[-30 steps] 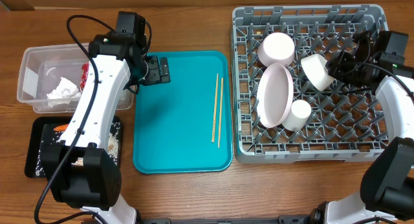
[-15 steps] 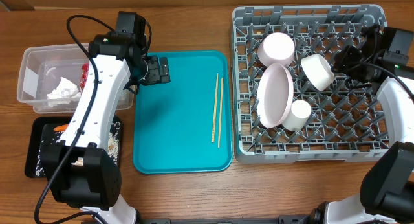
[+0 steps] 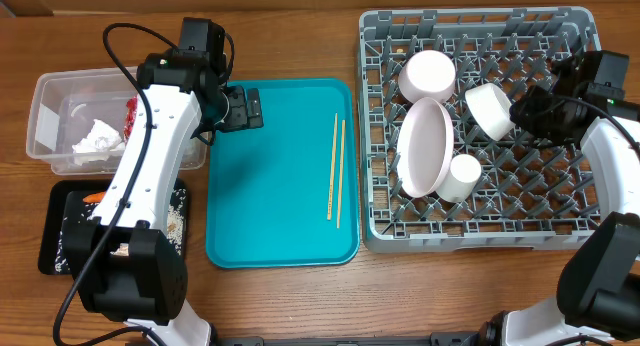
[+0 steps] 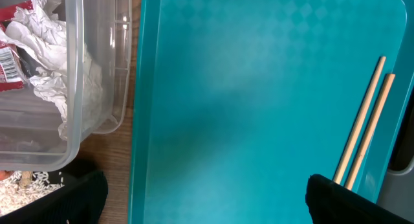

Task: Sort waste into correct bins and load items into the dishwasher

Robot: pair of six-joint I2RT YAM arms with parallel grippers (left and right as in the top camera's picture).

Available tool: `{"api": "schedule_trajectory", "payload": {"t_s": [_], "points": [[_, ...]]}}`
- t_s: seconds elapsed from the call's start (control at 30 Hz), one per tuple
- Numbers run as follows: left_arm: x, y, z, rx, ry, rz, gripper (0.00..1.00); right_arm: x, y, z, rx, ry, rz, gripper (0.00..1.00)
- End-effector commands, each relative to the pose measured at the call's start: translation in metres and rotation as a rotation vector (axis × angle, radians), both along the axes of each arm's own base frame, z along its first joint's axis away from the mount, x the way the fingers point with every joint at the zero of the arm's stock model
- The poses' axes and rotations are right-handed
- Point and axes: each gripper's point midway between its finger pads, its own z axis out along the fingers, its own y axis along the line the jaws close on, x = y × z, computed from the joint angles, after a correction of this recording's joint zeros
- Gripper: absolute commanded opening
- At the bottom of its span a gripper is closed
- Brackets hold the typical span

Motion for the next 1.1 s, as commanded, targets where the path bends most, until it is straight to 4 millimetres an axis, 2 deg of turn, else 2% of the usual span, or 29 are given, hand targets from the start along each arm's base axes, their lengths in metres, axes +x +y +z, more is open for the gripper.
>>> {"api": "schedule_trajectory", "payload": {"t_s": [0.0, 0.23, 0.33, 0.53, 0.6, 0.7, 0.87, 1.07], "points": [[0.001, 0.001, -0.004, 0.006, 0.010, 0.009, 1.00, 0.000, 0.007, -0.001, 0.036, -0.005, 0.018, 0.04], [0.001, 0.001, -0.004, 0.006, 0.010, 0.009, 1.00, 0.028, -0.007, 0.016, -0.030, -0.138, 0.005, 0.05], [0.001, 0.001, -0.004, 0.006, 0.010, 0.009, 1.00, 0.029, -0.007, 0.015, -0.031, -0.141, 0.005, 0.07], [0.001, 0.001, -0.004, 0.006, 0.010, 0.009, 1.00, 0.017, 0.007, -0.013, 0.023, -0.024, 0.011, 0.06], [0.001, 0.001, -0.004, 0.006, 0.010, 0.009, 1.00, 0.008, 0.018, -0.015, 0.071, 0.013, 0.028, 0.04], [0.001, 0.001, -0.004, 0.006, 0.010, 0.009, 1.00, -0.010, 0.030, -0.009, 0.133, 0.069, 0.046, 0.04], [0.001, 0.001, -0.004, 0.006, 0.010, 0.009, 1.00, -0.018, 0.025, 0.025, 0.123, 0.036, 0.031, 0.04], [0.001, 0.001, -0.004, 0.006, 0.010, 0.009, 1.00, -0.022, 0.030, 0.101, 0.094, -0.083, 0.049, 0.04]]}}
